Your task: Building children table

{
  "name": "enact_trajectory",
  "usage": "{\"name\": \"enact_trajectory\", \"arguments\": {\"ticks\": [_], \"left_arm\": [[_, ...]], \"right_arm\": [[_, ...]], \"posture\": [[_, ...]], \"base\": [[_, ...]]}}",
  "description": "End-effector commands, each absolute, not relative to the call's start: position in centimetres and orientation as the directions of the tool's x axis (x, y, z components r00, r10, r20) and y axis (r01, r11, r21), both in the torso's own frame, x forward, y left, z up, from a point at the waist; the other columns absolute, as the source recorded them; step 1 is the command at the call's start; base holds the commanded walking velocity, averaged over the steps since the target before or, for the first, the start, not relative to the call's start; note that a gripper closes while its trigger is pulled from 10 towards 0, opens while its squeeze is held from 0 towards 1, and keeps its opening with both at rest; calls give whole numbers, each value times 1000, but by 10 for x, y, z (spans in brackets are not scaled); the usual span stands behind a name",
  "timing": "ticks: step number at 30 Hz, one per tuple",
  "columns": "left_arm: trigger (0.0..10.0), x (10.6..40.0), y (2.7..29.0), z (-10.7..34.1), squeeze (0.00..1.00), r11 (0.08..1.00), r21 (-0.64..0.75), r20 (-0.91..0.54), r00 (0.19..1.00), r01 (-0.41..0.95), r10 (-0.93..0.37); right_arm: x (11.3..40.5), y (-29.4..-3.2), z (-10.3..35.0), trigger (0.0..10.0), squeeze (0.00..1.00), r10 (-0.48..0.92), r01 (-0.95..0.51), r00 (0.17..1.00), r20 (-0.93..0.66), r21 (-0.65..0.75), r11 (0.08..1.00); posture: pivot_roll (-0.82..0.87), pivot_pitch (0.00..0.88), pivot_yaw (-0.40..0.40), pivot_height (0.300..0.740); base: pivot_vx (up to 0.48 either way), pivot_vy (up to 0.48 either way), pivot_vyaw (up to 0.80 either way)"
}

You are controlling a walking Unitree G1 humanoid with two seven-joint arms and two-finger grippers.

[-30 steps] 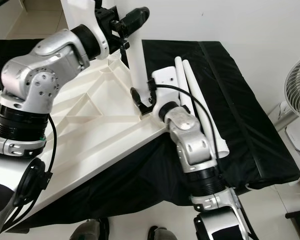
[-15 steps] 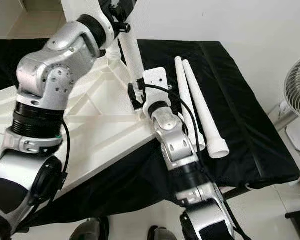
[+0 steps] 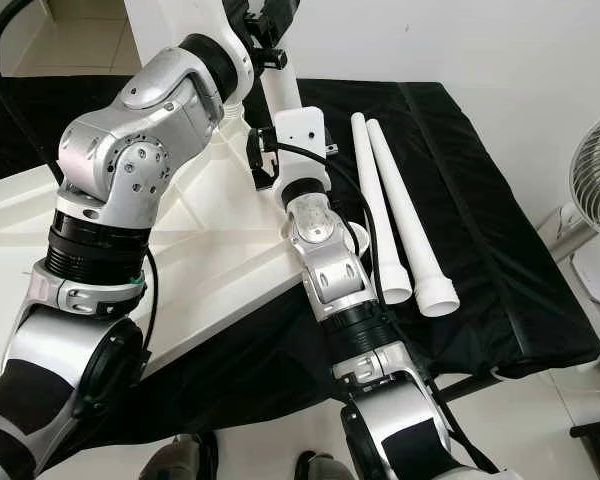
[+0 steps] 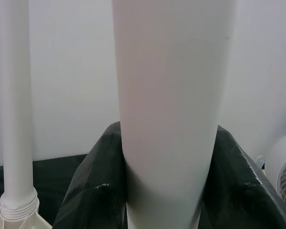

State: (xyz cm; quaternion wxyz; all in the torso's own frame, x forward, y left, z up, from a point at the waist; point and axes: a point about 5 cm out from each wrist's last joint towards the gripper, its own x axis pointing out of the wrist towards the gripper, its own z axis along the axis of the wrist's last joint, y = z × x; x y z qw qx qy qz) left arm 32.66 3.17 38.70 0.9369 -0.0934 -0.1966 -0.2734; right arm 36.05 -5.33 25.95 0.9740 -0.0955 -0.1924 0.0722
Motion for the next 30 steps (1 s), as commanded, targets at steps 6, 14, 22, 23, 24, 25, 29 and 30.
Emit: {"name": "enact_trajectory", "arguments": {"ticks": [6,14,22,23,24,25,29,30], "left_arm": [[10000,322,28,394,0,831,-40,438,757,555,-485],[10000,336,36,398,0,836,-33,429,763,548,-483],[10000,337,35,400,0,837,-32,430,764,546,-482],[10000,336,35,400,0,837,-30,431,763,546,-482],[10000,335,35,400,0,837,-29,433,762,546,-482],[10000,334,35,401,0,835,-26,434,759,549,-485],[10000,334,34,401,0,833,-23,436,755,553,-490],[10000,335,34,401,0,832,-23,436,754,555,-491]], "right_arm": [[369,-61,258,10000,0,57,23,932,358,-216,976],[371,-61,258,10000,0,23,45,940,341,-190,981],[372,-53,261,10000,0,28,37,939,344,-181,983],[371,-51,262,10000,0,31,30,939,342,-172,985],[371,-50,262,7137,0,36,24,939,341,-169,985],[372,-48,264,3098,0,38,20,939,342,-164,986],[372,-47,265,2980,0,41,15,938,344,-159,987],[372,-47,266,1922,0,41,14,938,344,-156,988]], "posture": [[116,135,-58,740],[122,136,-62,740],[121,139,-64,740],[121,142,-65,740],[121,142,-65,740],[121,145,-66,740],[121,145,-66,740],[121,145,-66,740]], "base": [[0,0,0],[0,0,0],[0,0,0],[0,0,0],[0,0,0],[0,0,0],[0,0,0],[0,0,0]]}}
